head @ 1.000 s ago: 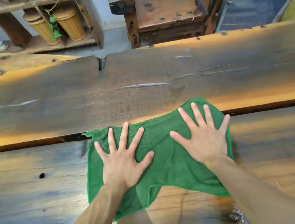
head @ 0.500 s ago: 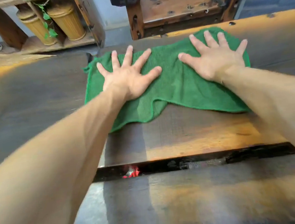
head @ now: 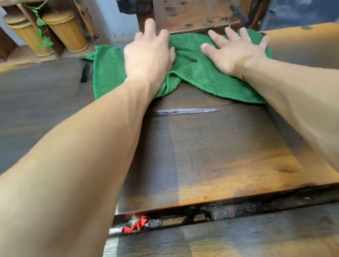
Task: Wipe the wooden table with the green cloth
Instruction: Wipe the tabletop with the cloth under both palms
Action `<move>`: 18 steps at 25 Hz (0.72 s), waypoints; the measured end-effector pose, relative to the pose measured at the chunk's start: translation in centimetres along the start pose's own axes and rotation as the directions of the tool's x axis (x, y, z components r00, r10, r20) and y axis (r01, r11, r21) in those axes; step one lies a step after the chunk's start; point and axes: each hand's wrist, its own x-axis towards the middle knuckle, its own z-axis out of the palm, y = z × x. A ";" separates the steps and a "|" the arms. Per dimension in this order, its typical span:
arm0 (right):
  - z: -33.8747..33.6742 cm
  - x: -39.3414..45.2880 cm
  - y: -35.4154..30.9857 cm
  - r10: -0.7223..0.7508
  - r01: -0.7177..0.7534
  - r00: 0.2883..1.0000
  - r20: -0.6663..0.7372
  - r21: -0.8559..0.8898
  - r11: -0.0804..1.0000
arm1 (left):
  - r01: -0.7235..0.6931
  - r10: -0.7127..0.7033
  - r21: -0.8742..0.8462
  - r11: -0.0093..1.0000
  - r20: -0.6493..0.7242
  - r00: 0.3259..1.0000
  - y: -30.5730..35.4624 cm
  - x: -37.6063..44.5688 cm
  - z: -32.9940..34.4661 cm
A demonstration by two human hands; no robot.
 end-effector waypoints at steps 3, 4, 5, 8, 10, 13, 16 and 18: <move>0.5 -1.8 -0.4 -0.009 0.009 1.000 0.007 -0.017 1.000 | 0.024 -0.010 -0.089 0.996 0.151 0.988 0.5 -1.2 -0.2; 0.6 -2.6 -0.3 -0.019 0.019 1.000 0.004 -0.031 0.999 | 0.033 -0.004 -0.119 0.992 0.239 0.971 0.7 -1.7 -0.4; 0.6 -3.5 -0.3 -0.033 0.033 0.999 -0.001 -0.040 0.999 | 0.024 0.016 -0.125 0.992 0.314 0.949 0.9 -2.4 -0.6; 0.6 -7.1 0.2 -0.086 0.085 0.996 -0.002 -0.061 0.994 | -0.060 0.097 -0.101 0.993 0.410 0.907 2.2 -5.2 -1.4; 1.0 -10.1 0.6 -0.100 0.099 0.995 -0.001 -0.074 0.992 | -0.106 0.137 -0.098 0.989 0.406 0.903 2.7 -7.6 -2.1; 1.4 -15.4 1.7 -0.107 0.107 0.994 0.007 -0.070 0.992 | -0.173 0.188 -0.073 0.982 0.410 0.892 3.4 -11.9 -3.4; 1.3 -20.8 2.7 -0.104 0.107 0.993 0.047 -0.077 0.991 | -0.220 0.232 -0.076 0.972 0.421 0.877 4.7 -16.8 -5.0; 1.3 -24.2 3.3 -0.110 0.116 0.991 0.073 -0.078 0.990 | -0.218 0.233 -0.086 0.972 0.440 0.867 5.2 -20.3 -6.2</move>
